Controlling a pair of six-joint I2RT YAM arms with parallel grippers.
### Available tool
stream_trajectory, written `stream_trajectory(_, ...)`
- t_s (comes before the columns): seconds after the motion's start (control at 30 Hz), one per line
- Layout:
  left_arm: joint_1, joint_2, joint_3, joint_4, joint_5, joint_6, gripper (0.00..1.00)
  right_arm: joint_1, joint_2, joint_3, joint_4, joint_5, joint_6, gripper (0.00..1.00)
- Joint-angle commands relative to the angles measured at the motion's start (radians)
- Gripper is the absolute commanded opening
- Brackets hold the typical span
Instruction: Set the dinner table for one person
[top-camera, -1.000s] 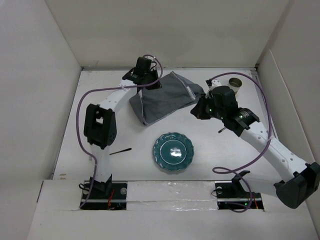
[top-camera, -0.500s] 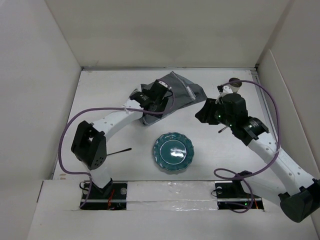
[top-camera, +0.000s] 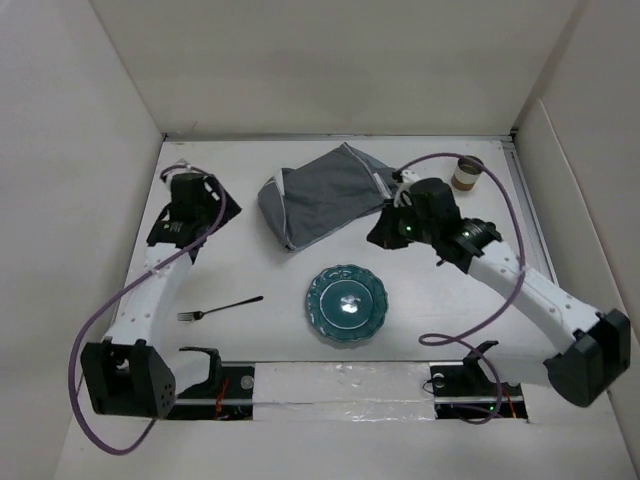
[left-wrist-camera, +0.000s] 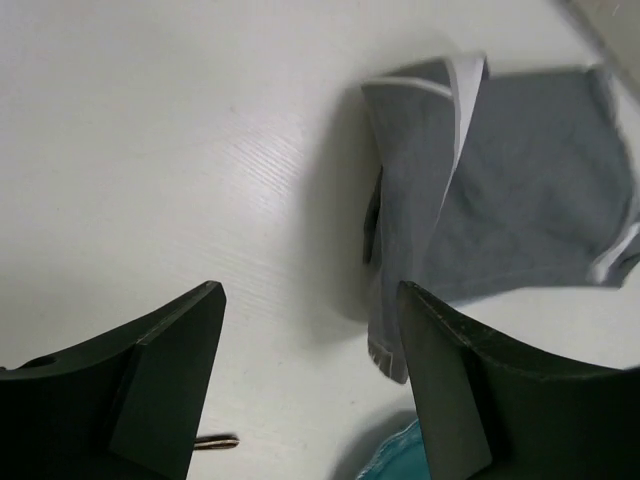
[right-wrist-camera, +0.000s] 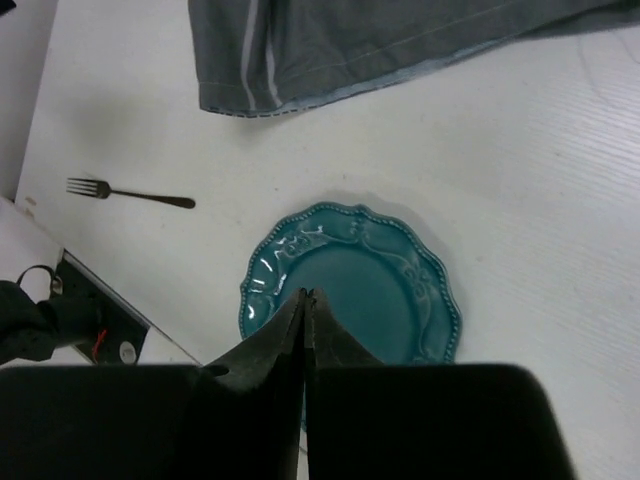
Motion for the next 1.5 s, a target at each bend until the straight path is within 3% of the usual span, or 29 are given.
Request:
stream_trajectory(0.0, 0.16, -0.074, -0.11, 0.197, 0.253, -0.191, 0.66, 0.083, 0.11, 0.153, 0.075, 0.005, -0.042, 0.08)
stream_trajectory(0.03, 0.192, -0.088, -0.131, 0.217, 0.282, -0.216, 0.64, 0.103, 0.148, 0.187, 0.075, 0.022, -0.049, 0.29)
stream_trajectory(0.13, 0.246, -0.07, -0.174, 0.265, 0.316, -0.286, 0.62, 0.181, 0.32, 0.335, 0.045, 0.083, -0.078, 0.65)
stream_trajectory(0.17, 0.246, -0.057, -0.155, 0.251, 0.307, -0.293, 0.61, 0.196, 0.415, 0.381, 0.029, 0.115, -0.086, 0.7)
stream_trajectory(0.23, 0.246, -0.011, -0.122, 0.202, 0.284, -0.31, 0.6, 0.248, 0.516, 0.527, -0.048, 0.146, -0.121, 0.78)
stream_trajectory(0.33, 0.246, 0.036, -0.066, 0.169, 0.275, -0.332, 0.59, 0.311, 0.713, 0.729, -0.163, 0.24, -0.163, 0.8)
stream_trajectory(0.6, 0.257, 0.033, -0.104, 0.242, 0.272, -0.397, 0.59, 0.373, 0.994, 1.018, -0.265, 0.404, -0.193, 0.8)
stream_trajectory(0.8, 0.257, 0.053, -0.137, 0.276, 0.305, -0.406, 0.59, 0.394, 1.13, 1.147, -0.31, 0.491, -0.21, 0.75)
stream_trajectory(0.9, 0.266, 0.09, -0.15, 0.29, 0.344, -0.406, 0.6, 0.404, 1.161, 1.169, -0.32, 0.554, -0.215, 0.53)
stream_trajectory(0.93, 0.266, 0.107, -0.151, 0.299, 0.349, -0.405, 0.6, 0.404, 1.157, 1.17, -0.32, 0.574, -0.204, 0.38)
stream_trajectory(1.03, 0.266, 0.136, -0.165, 0.369, 0.41, -0.406, 0.61, 0.404, 1.1, 1.132, -0.285, 0.629, -0.197, 0.11)
stream_trajectory(1.07, 0.266, 0.142, -0.18, 0.386, 0.43, -0.411, 0.62, 0.404, 1.077, 1.114, -0.276, 0.648, -0.2, 0.06)
stream_trajectory(1.23, 0.214, 0.22, -0.183, 0.513, 0.543, -0.438, 0.7, 0.394, 0.901, 0.983, -0.245, 0.677, -0.2, 0.0)
stream_trajectory(1.37, 0.171, 0.302, -0.216, 0.659, 0.628, -0.591, 0.71, 0.358, 0.769, 0.827, -0.207, 0.653, -0.195, 0.0)
stream_trajectory(1.47, 0.138, 0.348, -0.236, 0.773, 0.606, -0.661, 0.72, 0.332, 0.706, 0.784, -0.196, 0.624, -0.193, 0.0)
